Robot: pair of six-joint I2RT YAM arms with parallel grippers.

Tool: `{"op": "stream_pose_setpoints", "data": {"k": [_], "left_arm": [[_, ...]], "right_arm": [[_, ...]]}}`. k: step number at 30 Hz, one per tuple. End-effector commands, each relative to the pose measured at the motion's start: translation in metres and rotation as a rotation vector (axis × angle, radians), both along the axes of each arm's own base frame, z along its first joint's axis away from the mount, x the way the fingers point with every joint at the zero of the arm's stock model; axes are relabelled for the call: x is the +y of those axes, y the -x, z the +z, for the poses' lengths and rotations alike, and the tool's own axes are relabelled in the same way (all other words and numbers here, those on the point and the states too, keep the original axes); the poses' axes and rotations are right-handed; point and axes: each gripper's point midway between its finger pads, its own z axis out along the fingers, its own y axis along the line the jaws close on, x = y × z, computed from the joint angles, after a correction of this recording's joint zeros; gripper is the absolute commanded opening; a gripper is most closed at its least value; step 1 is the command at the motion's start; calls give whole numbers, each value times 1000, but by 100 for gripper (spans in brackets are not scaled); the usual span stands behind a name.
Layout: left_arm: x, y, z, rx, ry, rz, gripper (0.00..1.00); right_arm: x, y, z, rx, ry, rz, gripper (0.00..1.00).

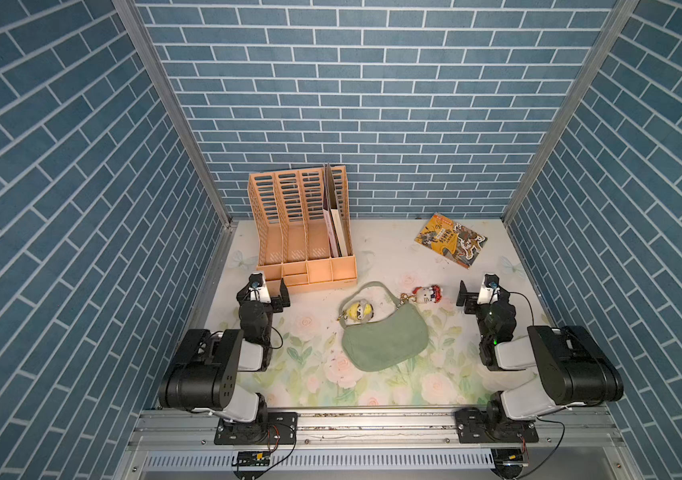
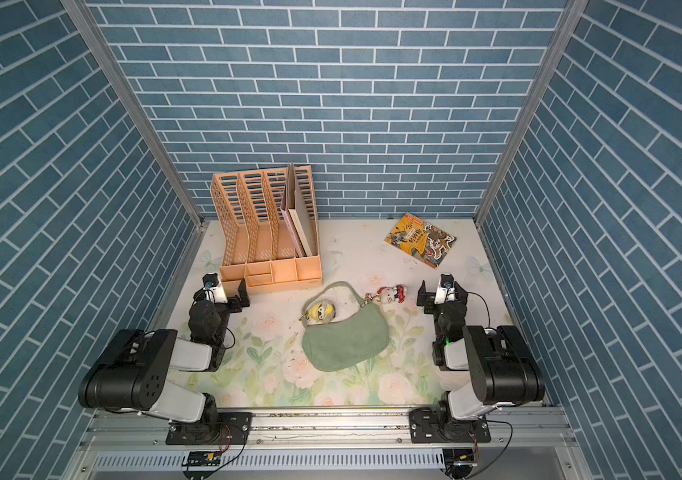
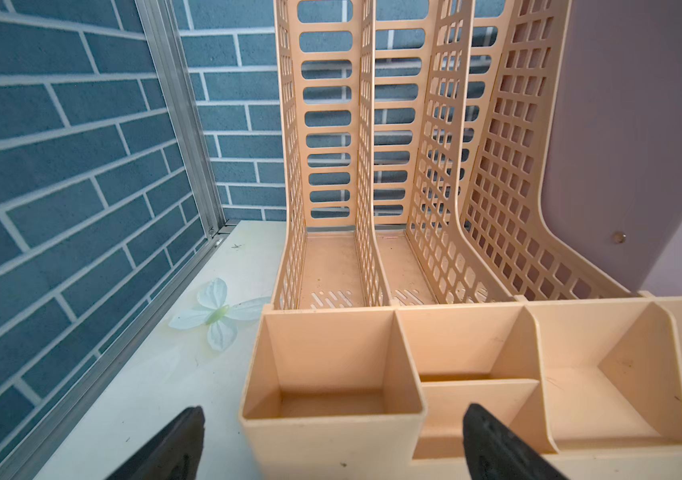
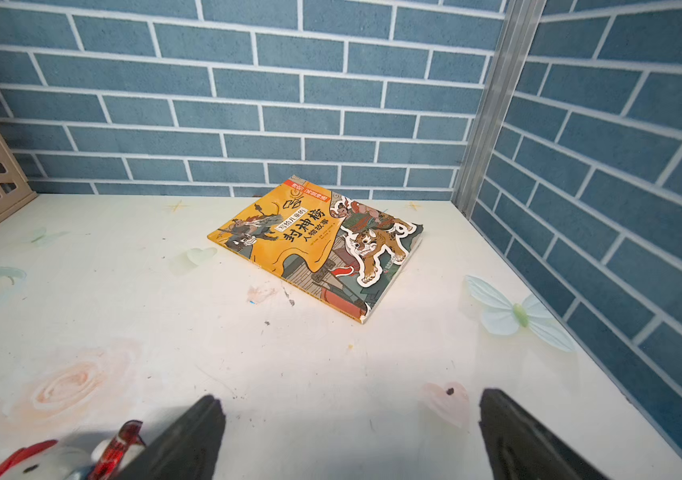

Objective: Remove the decoration from the bag
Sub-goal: Pick up the bag from the center of the board.

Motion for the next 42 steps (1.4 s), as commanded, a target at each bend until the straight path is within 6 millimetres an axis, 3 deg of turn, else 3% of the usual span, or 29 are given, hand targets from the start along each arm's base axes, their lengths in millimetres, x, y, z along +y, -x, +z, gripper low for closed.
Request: {"op": "stream_pose_setpoints", "data": {"k": [1, 27, 31, 37, 40, 42], "left_arm": [[-1, -5, 7, -25, -6, 2, 99], [-1, -5, 7, -23, -6, 1, 100], [-3, 2, 14, -46, -13, -2, 100], [8, 13, 48, -84, 2, 126, 100], [13, 19, 54, -70, 89, 195, 100], [16, 23, 61, -58, 142, 235, 100]], "right_arm": [[-4, -5, 9, -32, 20, -15, 100], [-4, -5, 9, -33, 20, -15, 100], [-7, -9, 28, -34, 26, -48, 100], [-10, -13, 67, 8, -59, -169, 100], [-10, -10, 85, 66, -79, -258, 100], [-2, -7, 86, 141, -104, -230, 100]]}}
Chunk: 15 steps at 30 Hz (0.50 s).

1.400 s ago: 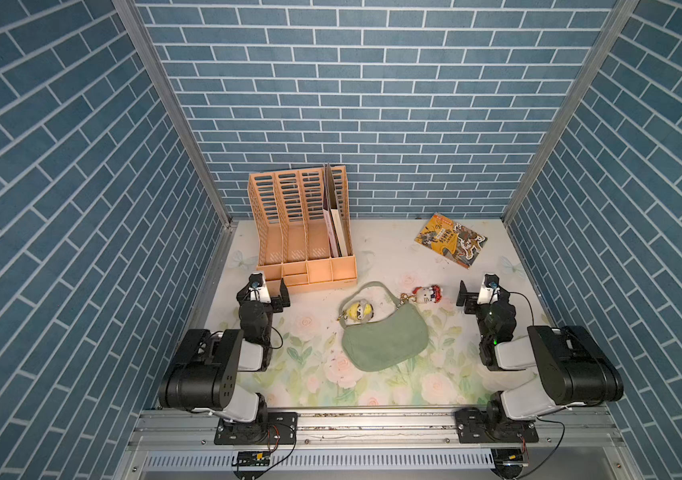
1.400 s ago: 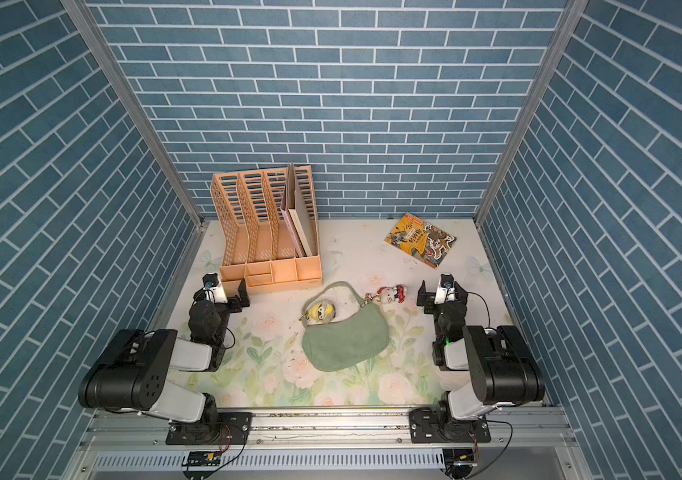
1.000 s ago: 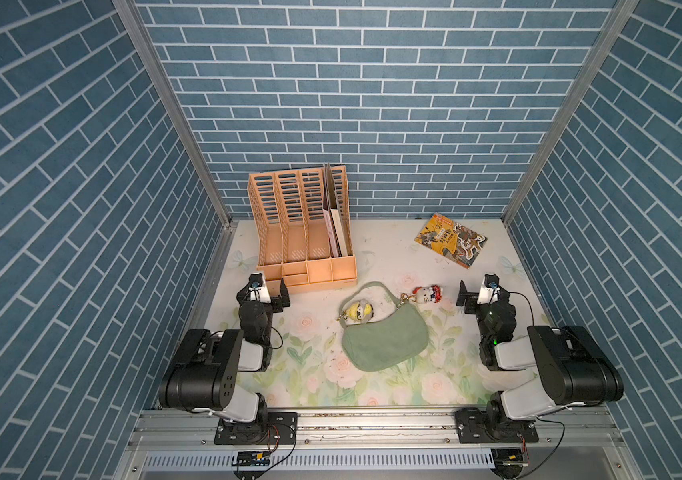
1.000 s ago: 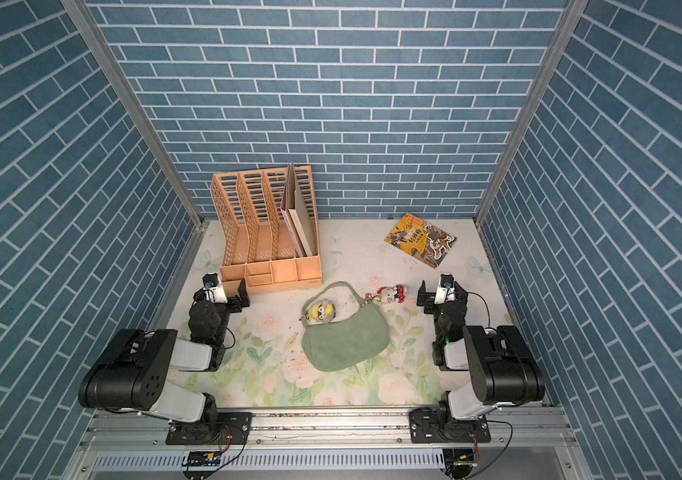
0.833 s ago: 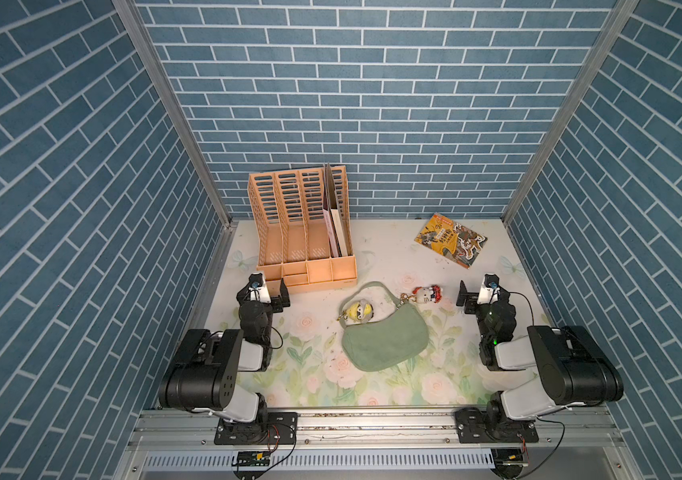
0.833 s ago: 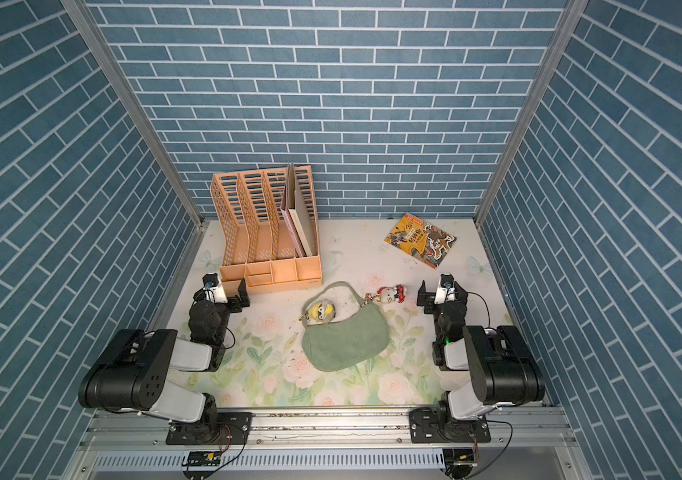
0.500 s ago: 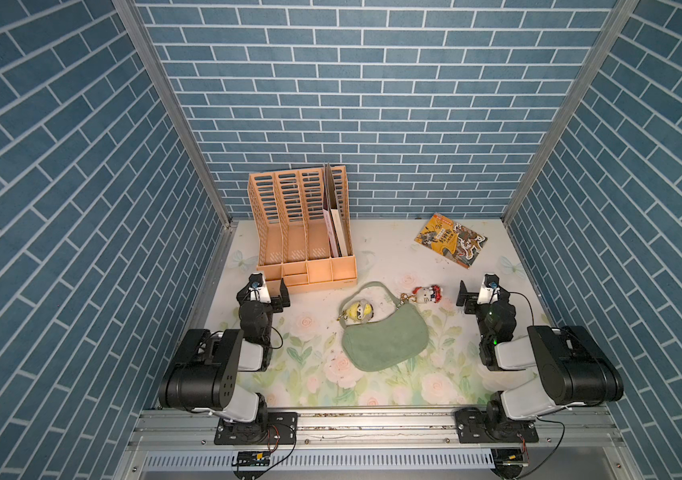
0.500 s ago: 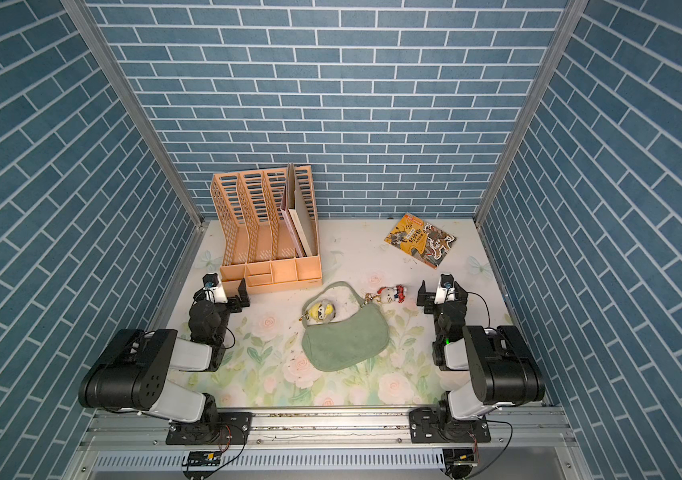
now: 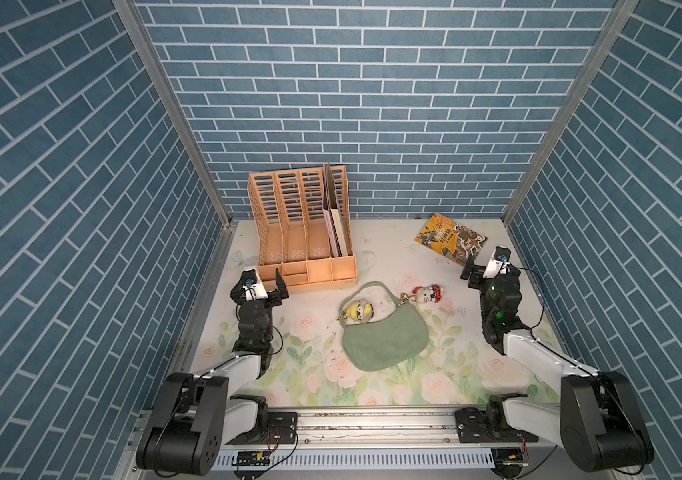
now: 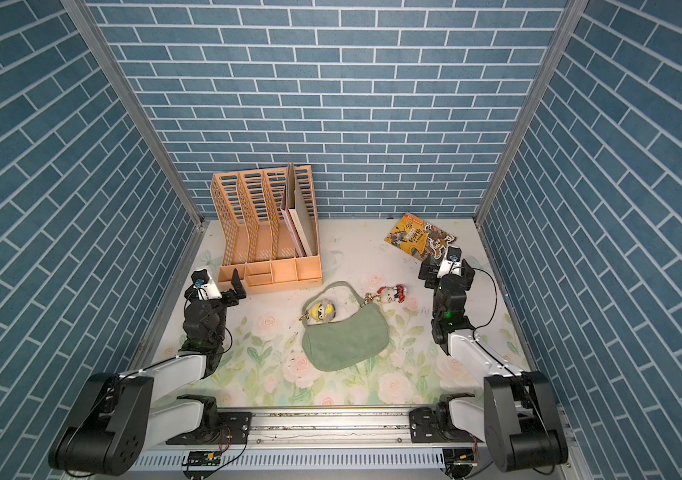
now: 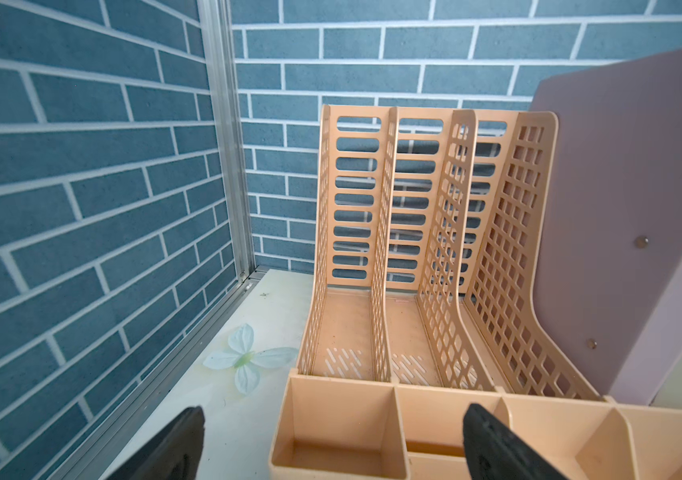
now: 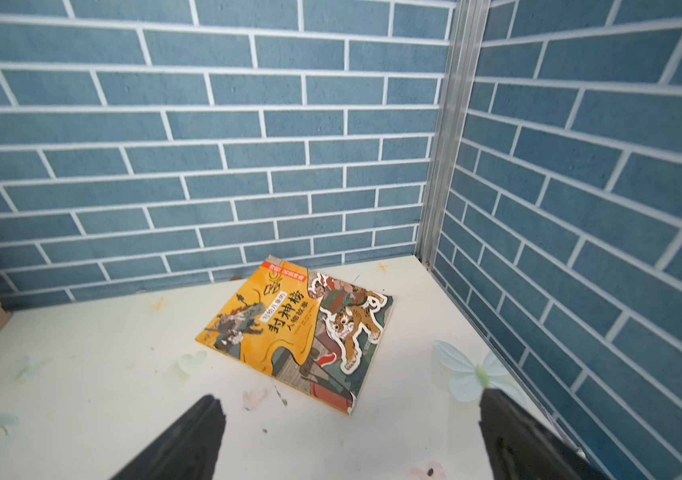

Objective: Remove the decoration from the bag
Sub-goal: Pick up the bag from the center of the board.

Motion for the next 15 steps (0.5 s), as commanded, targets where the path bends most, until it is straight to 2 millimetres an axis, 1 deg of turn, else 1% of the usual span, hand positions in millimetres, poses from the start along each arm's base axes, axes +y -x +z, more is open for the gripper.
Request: {"op": "stream_pose_setpoints", "data": {"k": [1, 2, 3, 4, 5, 6, 8, 9, 10, 12, 15], "left_arm": [[13, 7, -1, 56, 118, 104, 99], [11, 8, 1, 60, 157, 95, 100], [7, 8, 1, 71, 198, 77, 99], [4, 8, 5, 69, 238, 57, 100], [1, 9, 5, 74, 290, 45, 99], [1, 12, 0, 86, 355, 55, 100], [3, 19, -9, 94, 447, 80, 100], [-1, 19, -10, 92, 458, 51, 99], [-6, 17, -11, 101, 457, 23, 100], [-15, 12, -11, 129, 451, -26, 100], [-25, 4, -16, 197, 448, -55, 100]], "right_arm": [[0, 14, -21, 193, -68, -33, 100], [6, 16, -19, 188, -154, -11, 100], [19, 17, -19, 189, -262, 62, 100], [40, 20, -14, 182, -314, 205, 97], [52, 23, -6, 149, -347, 281, 92], [57, 26, -3, 134, -396, 307, 86], [60, 27, -9, 163, -479, 282, 77], [60, 29, -19, 205, -511, 234, 75], [62, 31, -24, 224, -510, 223, 74], [66, 33, -30, 250, -499, 202, 73], [84, 33, -32, 289, -461, 235, 71]]}}
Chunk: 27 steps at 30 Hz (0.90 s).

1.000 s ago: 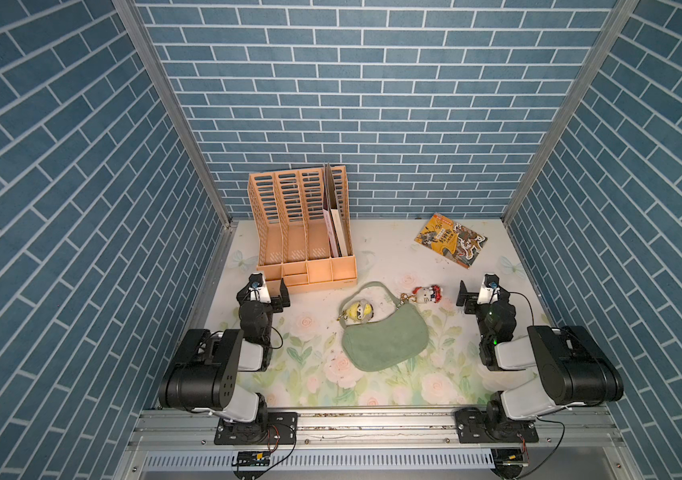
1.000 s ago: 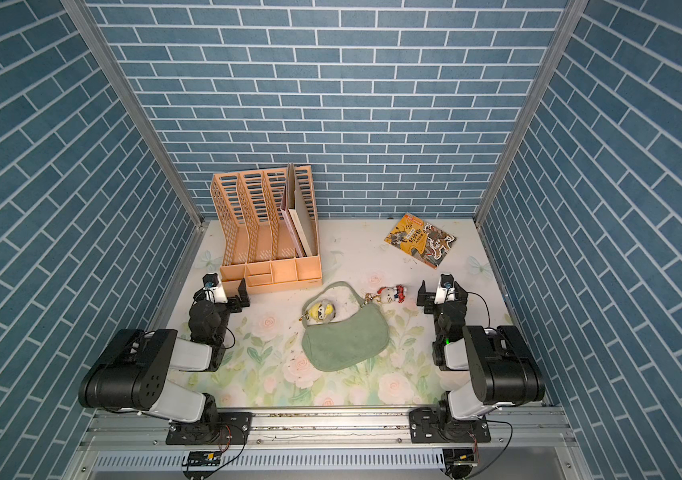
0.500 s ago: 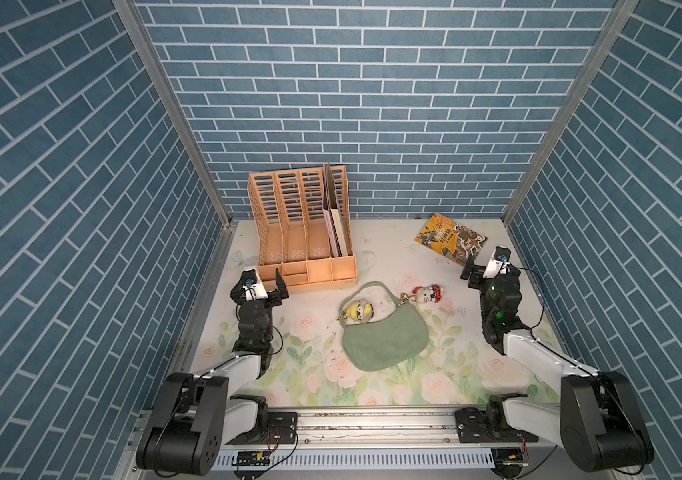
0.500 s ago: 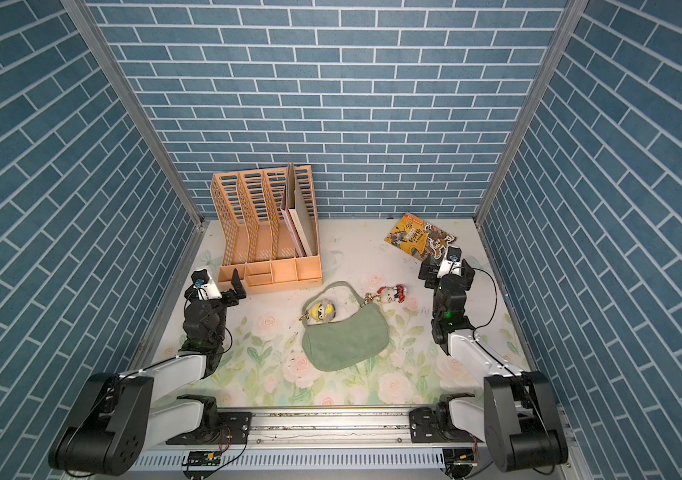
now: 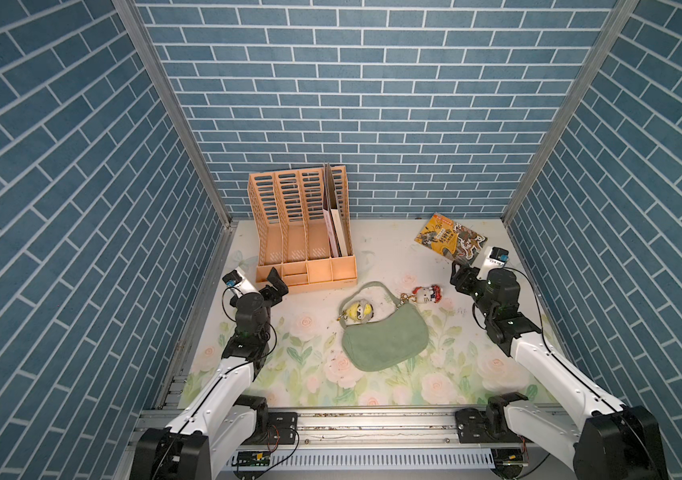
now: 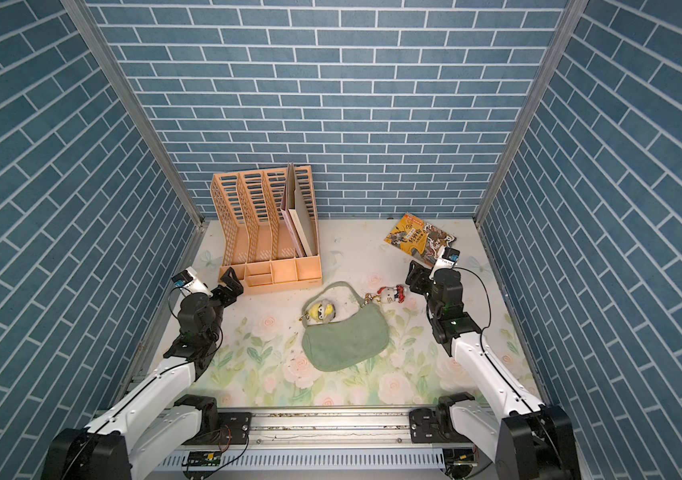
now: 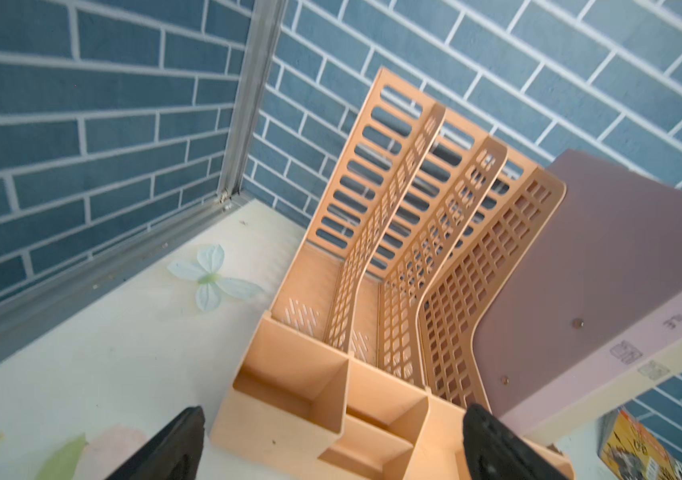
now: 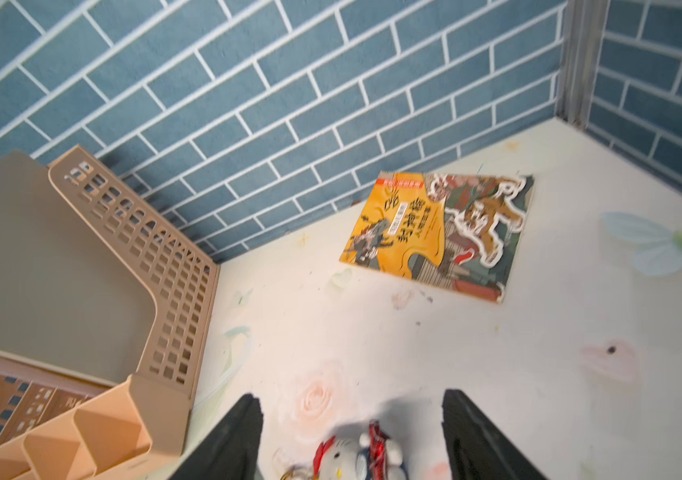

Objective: Remove the decoration from the bag
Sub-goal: Pick up the bag from the center of the board.

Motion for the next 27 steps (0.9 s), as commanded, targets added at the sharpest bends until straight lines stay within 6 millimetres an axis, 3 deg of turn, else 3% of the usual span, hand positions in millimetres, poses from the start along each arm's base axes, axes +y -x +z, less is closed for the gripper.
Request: {"op": "stream_pose_setpoints", "data": {"k": [1, 8, 13, 20, 25, 27], "left_arm": [[-16, -8, -9, 92, 32, -62, 100], [-47, -11, 7, 141, -126, -54, 99], [-68, -22, -2, 266, -194, -63, 97], [-122, -10, -28, 372, -197, -186, 95], [-165, 4, -47, 407, -108, -318, 92], [-172, 10, -54, 421, -97, -341, 92]], "right_arm": [[17, 2, -10, 83, 1, 14, 71], [77, -4, -18, 130, 66, 146, 70], [120, 5, -37, 203, 121, 290, 65], [126, 23, -71, 358, 213, 371, 43], [135, 26, -102, 451, 246, 368, 40], [132, 23, -112, 472, 277, 347, 40]]}}
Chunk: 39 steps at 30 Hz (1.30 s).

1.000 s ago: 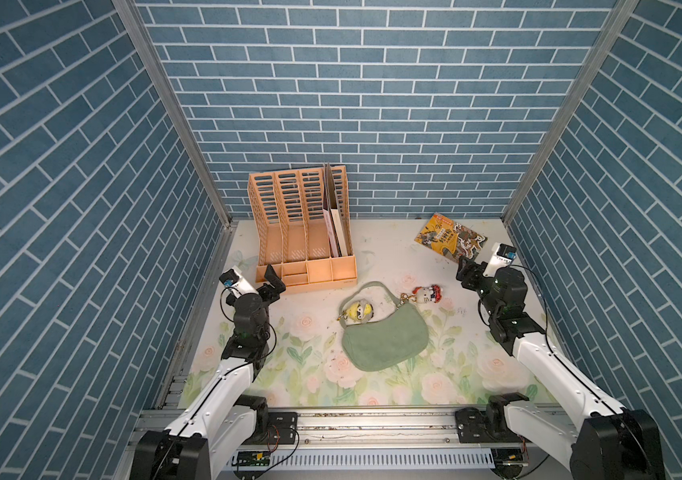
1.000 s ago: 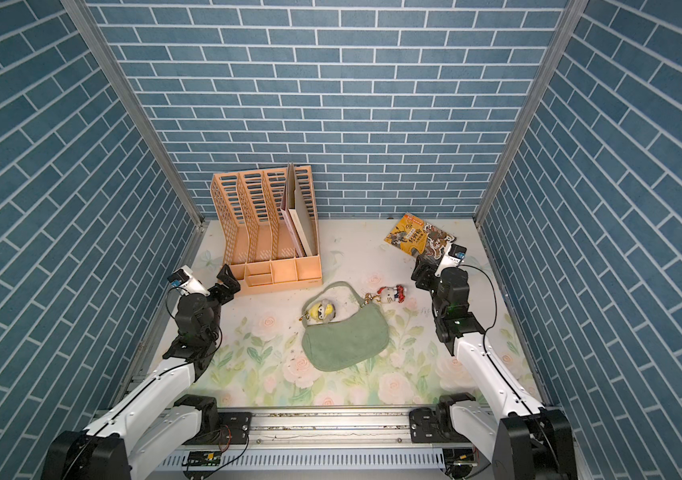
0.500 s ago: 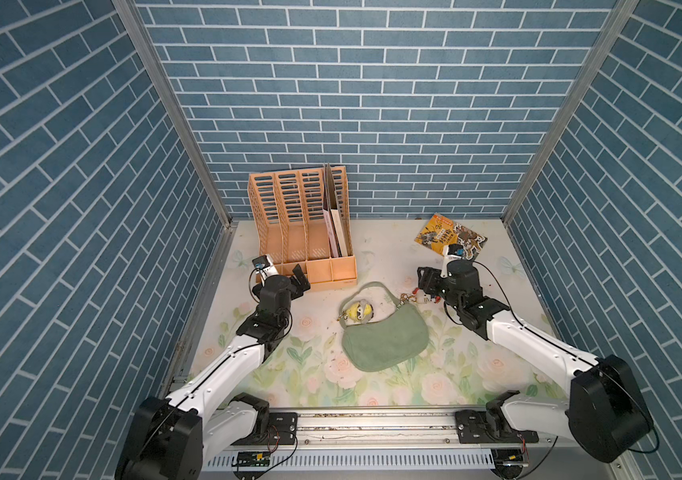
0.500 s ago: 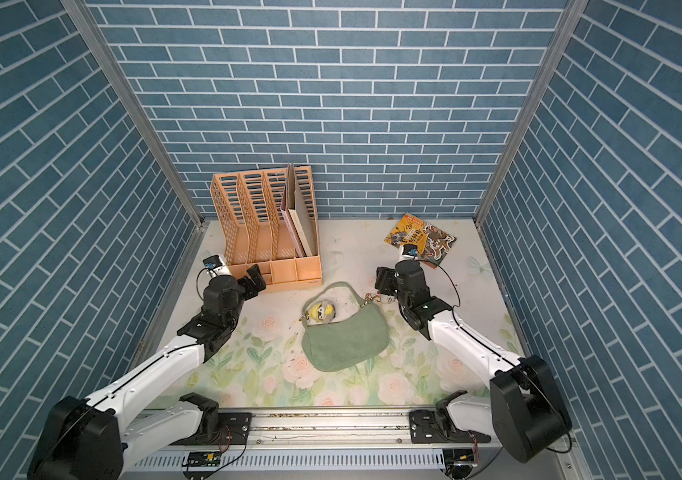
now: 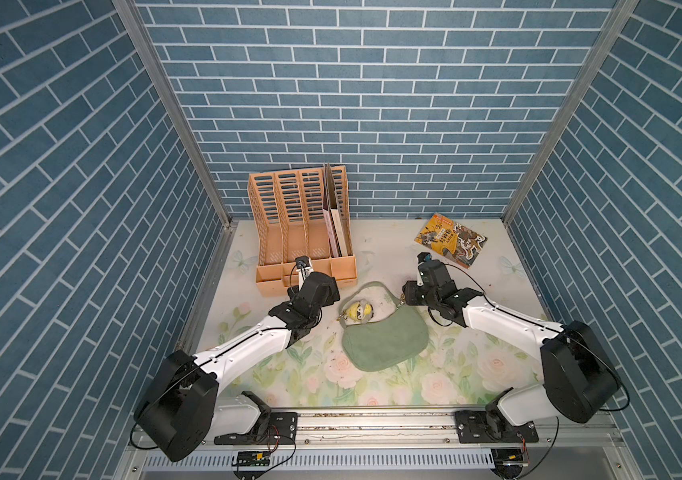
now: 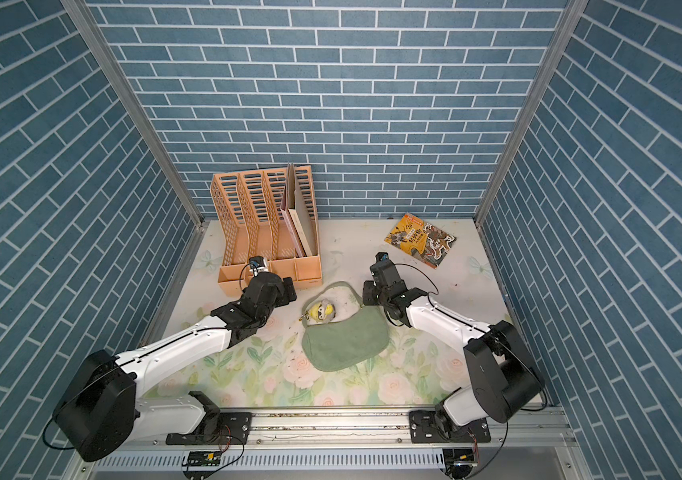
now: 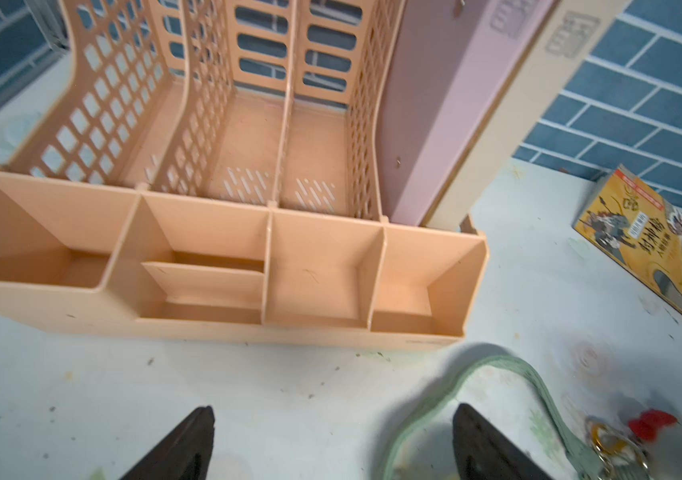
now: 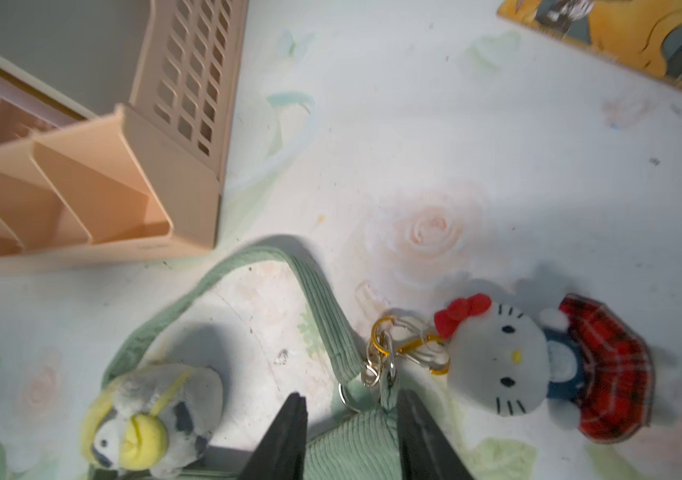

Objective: Remove the decoration from the bag
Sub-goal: Pick up the bag from the center of the board.

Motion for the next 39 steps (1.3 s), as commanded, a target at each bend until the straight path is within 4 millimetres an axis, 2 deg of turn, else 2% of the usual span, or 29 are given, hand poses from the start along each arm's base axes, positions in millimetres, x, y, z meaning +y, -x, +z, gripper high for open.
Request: {"op": "stream_pose_setpoints", "data": {"k": [1, 6, 9, 13, 18, 23, 25, 27, 30, 34, 39], "left_arm": [[-12, 15, -20, 64, 45, -31, 92], [-20, 19, -29, 79, 81, -62, 91], [-27, 18, -32, 88, 96, -81, 89], [-33, 17, -34, 92, 113, -88, 89], [-31, 20, -42, 114, 110, -87, 87], [-32, 15, -52, 158, 163, -119, 78], [-35, 13, -56, 167, 190, -136, 74], [-40, 11, -65, 187, 208, -155, 71], [-43, 8, -79, 220, 196, -165, 67], [-42, 6, -94, 260, 173, -161, 64], [-38, 6, -109, 290, 122, -154, 64]], "right_arm": [[-4, 0, -14, 39, 75, -4, 41], [7, -15, -26, 57, 177, 73, 43], [11, -29, -27, 33, 242, 111, 44], [38, -42, -28, 52, 200, 182, 43], [80, -27, -11, 37, 103, 227, 45], [125, 10, 1, 45, 23, 322, 57], [137, 22, -2, 63, -3, 362, 61], [148, 33, -12, 103, -21, 409, 63], [151, 40, -25, 131, -14, 426, 60], [142, 43, -25, 126, 19, 426, 55], [128, 51, -28, 129, 64, 444, 54]]}}
